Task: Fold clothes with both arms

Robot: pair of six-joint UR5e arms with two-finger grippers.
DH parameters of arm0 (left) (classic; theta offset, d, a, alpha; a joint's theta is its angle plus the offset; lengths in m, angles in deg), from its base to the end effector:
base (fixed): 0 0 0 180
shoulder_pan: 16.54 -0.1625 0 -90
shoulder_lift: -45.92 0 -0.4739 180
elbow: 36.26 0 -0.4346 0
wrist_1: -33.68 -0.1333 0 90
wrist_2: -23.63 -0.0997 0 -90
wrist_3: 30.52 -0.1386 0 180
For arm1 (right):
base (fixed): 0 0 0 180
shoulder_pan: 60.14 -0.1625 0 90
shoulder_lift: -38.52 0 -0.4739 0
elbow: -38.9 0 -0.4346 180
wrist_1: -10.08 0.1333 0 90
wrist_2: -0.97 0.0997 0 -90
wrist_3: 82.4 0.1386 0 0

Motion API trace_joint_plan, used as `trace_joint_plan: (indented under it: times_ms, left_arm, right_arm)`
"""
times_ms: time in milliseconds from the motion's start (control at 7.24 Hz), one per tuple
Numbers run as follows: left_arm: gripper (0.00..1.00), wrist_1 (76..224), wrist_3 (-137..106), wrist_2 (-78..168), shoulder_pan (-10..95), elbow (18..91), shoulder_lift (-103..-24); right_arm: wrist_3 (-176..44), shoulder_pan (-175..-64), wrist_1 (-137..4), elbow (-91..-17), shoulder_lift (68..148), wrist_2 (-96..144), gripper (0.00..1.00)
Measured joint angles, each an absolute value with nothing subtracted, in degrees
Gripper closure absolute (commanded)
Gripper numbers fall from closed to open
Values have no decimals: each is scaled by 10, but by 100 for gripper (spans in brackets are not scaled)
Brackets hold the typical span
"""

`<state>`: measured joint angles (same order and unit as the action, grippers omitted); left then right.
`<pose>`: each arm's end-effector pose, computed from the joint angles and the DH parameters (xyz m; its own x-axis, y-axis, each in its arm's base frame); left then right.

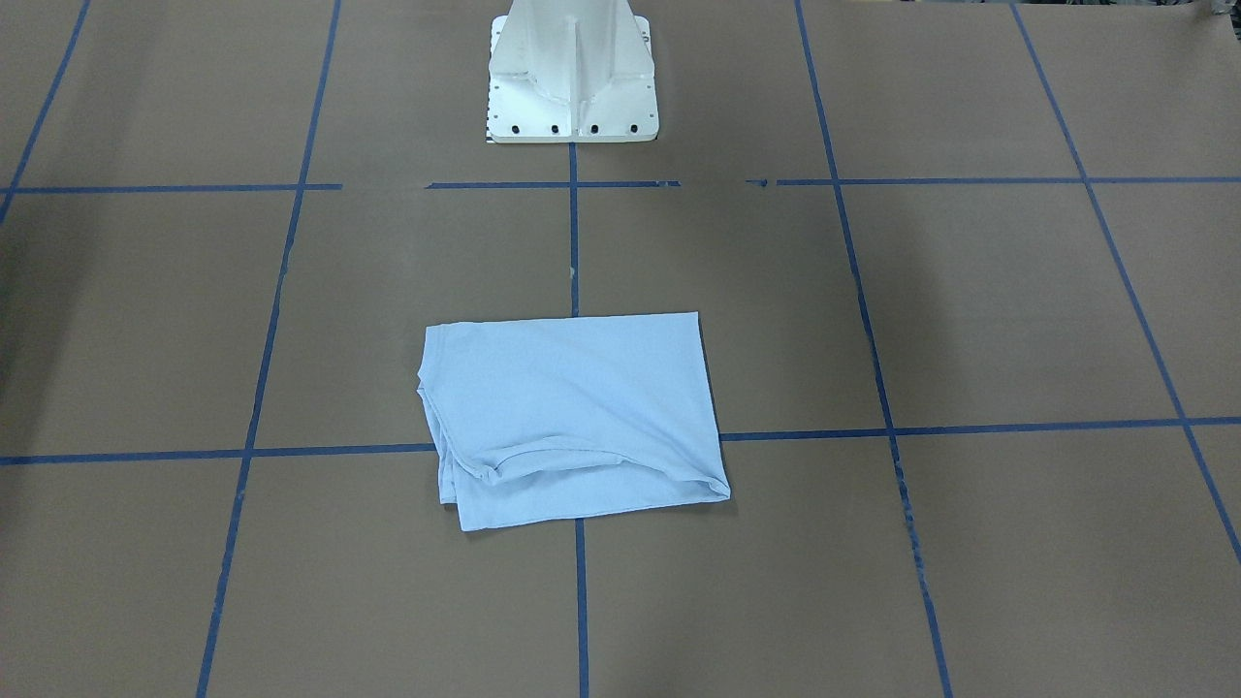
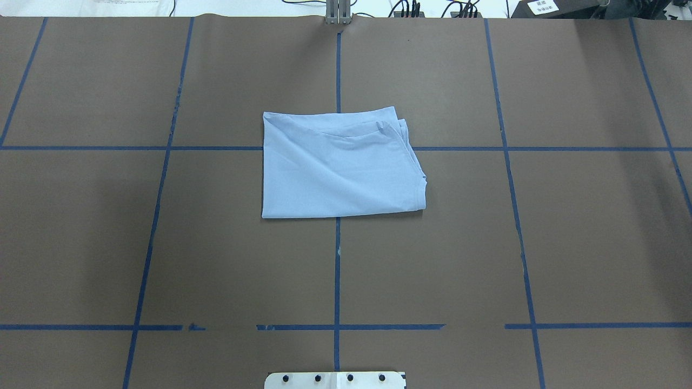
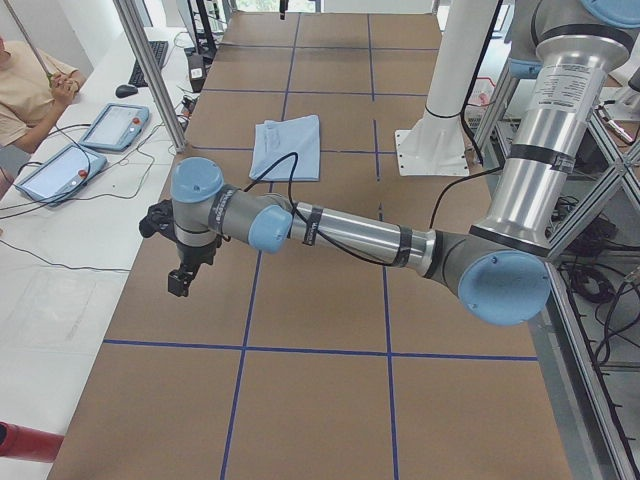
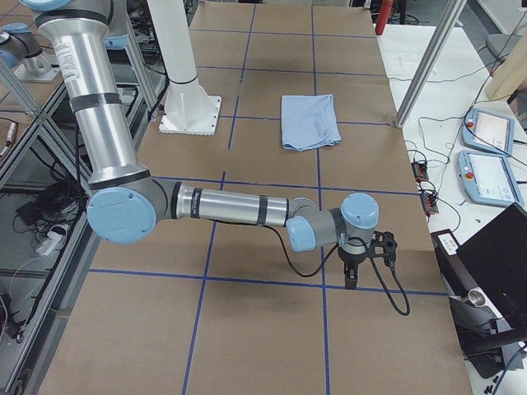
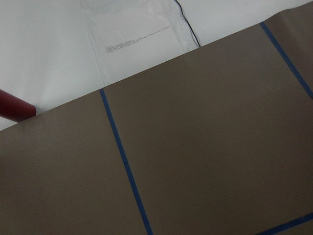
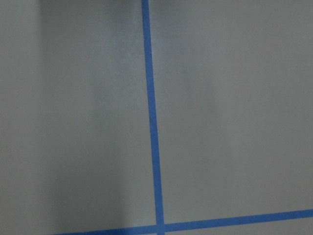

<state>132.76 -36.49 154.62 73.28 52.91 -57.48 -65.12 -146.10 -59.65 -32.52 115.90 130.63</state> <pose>-0.0403 -0.6654 0.5894 0.7497 0.3397 -0.5680 -0.0813 0.8990 0.4303 -0.0017 -0.6603 0.7488 0.7429 0.0851 0.6639 -0.1596 0.9858 0.0523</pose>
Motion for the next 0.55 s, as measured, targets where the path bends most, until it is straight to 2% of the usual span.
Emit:
trace_joint_plan:
  times_ms: [276,552]
  left_arm:
    - [0,1268,-372,1550,738,631,-513]
    - [0,1260,-379,1558,738,662,-470]
  right_arm:
    - [-680,-1468,-601,-344,1194,1308,0]
    - [-713,-1456,-603,-355,1214,1304,0]
